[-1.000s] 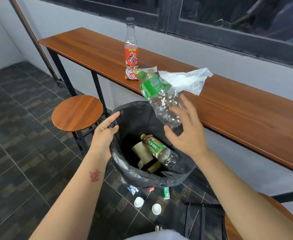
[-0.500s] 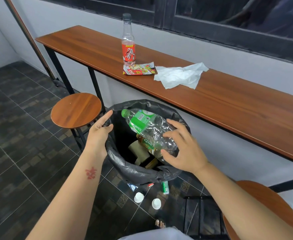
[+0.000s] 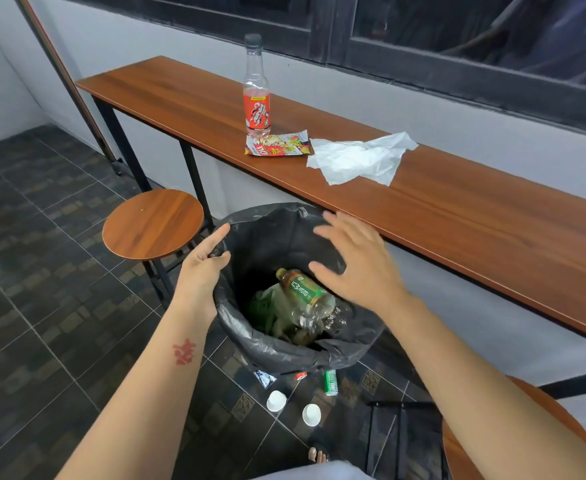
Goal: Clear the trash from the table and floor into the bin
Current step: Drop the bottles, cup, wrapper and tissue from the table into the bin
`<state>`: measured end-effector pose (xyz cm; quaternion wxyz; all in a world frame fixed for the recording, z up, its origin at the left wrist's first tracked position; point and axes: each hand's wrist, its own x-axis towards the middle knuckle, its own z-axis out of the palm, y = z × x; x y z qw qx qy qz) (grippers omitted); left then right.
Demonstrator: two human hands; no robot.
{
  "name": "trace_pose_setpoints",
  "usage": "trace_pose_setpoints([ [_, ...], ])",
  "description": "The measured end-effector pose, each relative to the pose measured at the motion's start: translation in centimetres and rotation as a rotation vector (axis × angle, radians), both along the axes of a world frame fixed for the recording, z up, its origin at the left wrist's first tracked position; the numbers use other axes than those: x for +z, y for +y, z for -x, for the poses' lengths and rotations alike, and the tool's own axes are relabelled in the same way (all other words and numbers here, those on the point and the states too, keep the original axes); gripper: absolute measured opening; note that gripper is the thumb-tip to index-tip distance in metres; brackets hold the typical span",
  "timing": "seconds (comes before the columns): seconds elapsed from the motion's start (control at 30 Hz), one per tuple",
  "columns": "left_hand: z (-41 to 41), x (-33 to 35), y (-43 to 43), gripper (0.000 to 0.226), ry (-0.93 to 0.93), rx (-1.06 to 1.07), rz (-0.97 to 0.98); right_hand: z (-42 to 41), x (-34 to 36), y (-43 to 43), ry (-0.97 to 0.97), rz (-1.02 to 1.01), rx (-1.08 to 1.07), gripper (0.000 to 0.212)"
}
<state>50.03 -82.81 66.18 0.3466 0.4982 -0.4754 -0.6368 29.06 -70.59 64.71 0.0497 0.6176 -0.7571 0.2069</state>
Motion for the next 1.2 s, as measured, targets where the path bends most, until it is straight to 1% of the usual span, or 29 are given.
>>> trace_pose_setpoints([
  [0.1,0.5,0.3,0.0,0.049,0.02,-0.002,-0.003,2.7,1.7,-2.6,0.042,0.125,-0.136,0.057],
  [0.17,1.0,0.4,-0.1,0.048,0.032,-0.01,-0.026,4.6,2.6,-4.5,0.05,0.138,-0.228,0.058],
  [0.3,1.6,0.2,-0.8,0.048,0.059,0.006,-0.087,8.2,2.8,-8.0,0.015,-0.032,-0.424,0.066],
  [0.37,1.9,0.1,-1.2,0.048,0.061,0.02,-0.087,9.6,2.7,-9.2,-0.026,-0.13,-0.479,0.072],
  [0.43,2.3,-0.1,-1.6,0.047,0.062,0.035,-0.088,10.6,2.6,-10.2,-0.067,-0.186,-0.506,0.075],
  [0.53,2.9,-0.3,-1.9,0.047,0.08,0.05,-0.087,11.5,2.6,-11.6,-0.089,-0.211,-0.508,0.072],
  [0.6,3.1,-0.7,-2.2,0.048,0.08,0.059,-0.071,12.0,2.3,-12.3,-0.069,-0.227,-0.497,0.064],
  [0.67,3.2,-1.1,-2.5,0.049,0.074,0.064,-0.06,12.2,2.1,-12.6,-0.033,-0.191,-0.457,0.053],
  [0.73,3.3,-1.3,-2.9,0.05,0.077,0.056,-0.07,12.2,2.0,-12.6,-0.048,-0.095,-0.415,0.044],
  [0.87,3.4,-1.3,-4.1,0.049,0.067,0.031,-0.075,11.8,2.5,-12.3,-0.083,0.046,-0.471,0.031],
  [1.07,2.2,-1.7,-7.6,0.05,0.048,-0.047,-0.073,10.3,2.7,-11.5,-0.051,0.141,-0.536,0.029],
  [1.2,0.7,-1.3,-10.3,0.05,0.037,-0.145,-0.035,6.8,2.3,-11.2,-0.07,0.254,-0.528,0.023],
])
